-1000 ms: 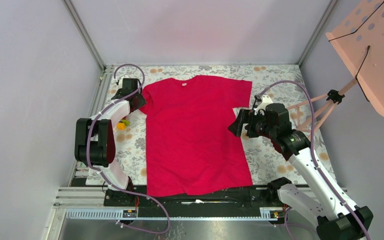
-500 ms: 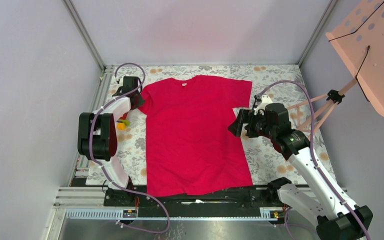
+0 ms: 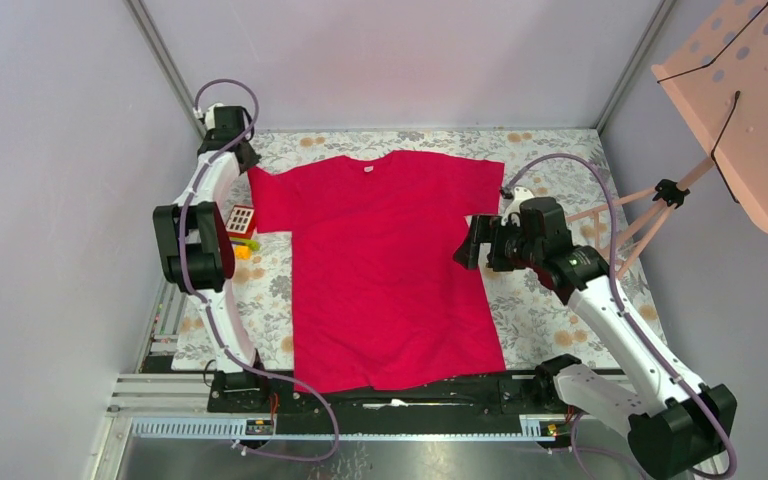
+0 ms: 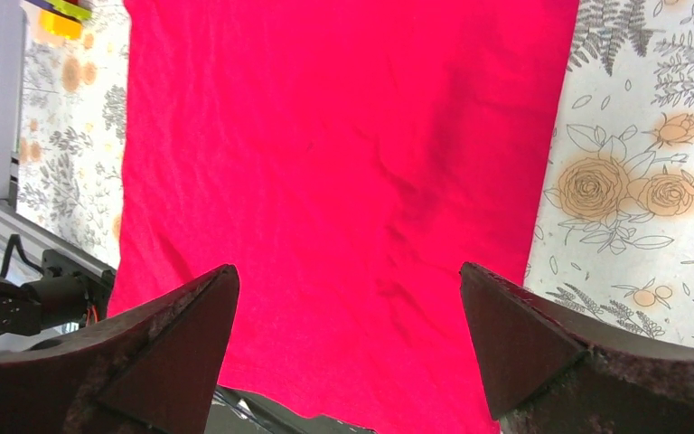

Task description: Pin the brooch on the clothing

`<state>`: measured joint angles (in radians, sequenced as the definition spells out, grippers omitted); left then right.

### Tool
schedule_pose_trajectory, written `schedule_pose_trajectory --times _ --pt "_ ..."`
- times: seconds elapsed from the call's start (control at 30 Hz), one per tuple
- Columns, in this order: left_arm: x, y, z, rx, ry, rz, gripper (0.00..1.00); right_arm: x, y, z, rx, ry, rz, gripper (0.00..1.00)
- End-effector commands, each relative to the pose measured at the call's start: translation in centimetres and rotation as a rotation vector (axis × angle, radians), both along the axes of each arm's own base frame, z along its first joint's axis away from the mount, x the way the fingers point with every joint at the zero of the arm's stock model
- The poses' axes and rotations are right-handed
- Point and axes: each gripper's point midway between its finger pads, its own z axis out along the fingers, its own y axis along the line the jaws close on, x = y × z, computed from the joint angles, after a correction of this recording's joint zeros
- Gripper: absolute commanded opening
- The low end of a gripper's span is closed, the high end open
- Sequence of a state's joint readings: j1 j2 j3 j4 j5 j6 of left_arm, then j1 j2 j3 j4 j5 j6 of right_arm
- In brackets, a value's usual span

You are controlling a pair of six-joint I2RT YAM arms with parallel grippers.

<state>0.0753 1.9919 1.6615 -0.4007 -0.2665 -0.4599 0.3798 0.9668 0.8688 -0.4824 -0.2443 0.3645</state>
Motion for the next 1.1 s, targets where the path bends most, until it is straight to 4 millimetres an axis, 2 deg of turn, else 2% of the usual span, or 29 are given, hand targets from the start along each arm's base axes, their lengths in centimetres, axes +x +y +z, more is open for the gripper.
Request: schedule_pose_trajectory --times 0.0,0.03,0.07,0.17,0.27,0.4,0.5,0.6,0.73,0.87,0.9,0.97,1.07 --pt "-0.2 1.7 -1.5 -0.006 0.078 0.018 0.38 1.2 0.1 0.1 -0.028 0.007 -0.015 1.00" --pt "-0.2 1.5 -1.6 -0.018 0.070 0.013 0.52 1.4 0.1 0.0 -0.030 0.011 -0.020 1.00" --pt "-0.1 1.3 -1.3 -0.029 0.050 0.007 0.61 1.7 0.2 -0.1 -0.032 0.015 -0.026 1.00" --pt "-0.2 0.5 0.3 -0.063 -0.004 -0.012 0.75 2.7 0.1 0.1 -0.043 0.008 -0.052 0.99" --pt "-0.7 -0.1 3.2 -0.091 -0.067 -0.017 0.81 3.8 -0.6 0.4 -0.079 -0.009 -0.100 0.99" --pt "-2.4 -1.6 8.9 -0.141 -0.190 -0.054 0.86 4.1 -1.7 0.0 -0.121 -0.015 -0.152 1.00" --pt "-4.7 -3.2 11.8 -0.189 -0.250 -0.107 0.89 3.7 -2.5 -1.0 -0.138 -0.001 -0.194 1.00" --pt "-8.0 -4.5 14.5 -0.187 -0.266 -0.187 0.90 3.3 -3.1 -1.7 -0.143 0.013 -0.231 1.00" --pt "-13.1 -5.5 16.9 -0.140 -0.270 -0.272 0.91 2.4 -3.8 -0.9 -0.170 0.011 -0.227 0.98" --pt "-17.0 -9.2 18.9 -0.204 -0.336 -0.459 0.92 1.1 -4.9 -0.1 -0.189 -0.024 -0.234 1.00" --pt "-17.6 -9.6 18.9 -0.211 -0.339 -0.485 0.92 0.8 -4.9 0.2 -0.181 -0.032 -0.232 1.00" --pt "-18.3 -10.0 18.1 -0.212 -0.319 -0.514 0.92 0.7 -5.3 0.6 -0.187 -0.052 -0.241 1.00" --pt "-18.5 -9.9 17.4 -0.206 -0.312 -0.494 0.91 1.5 -7.3 0.3 -0.271 -0.046 -0.309 1.00"
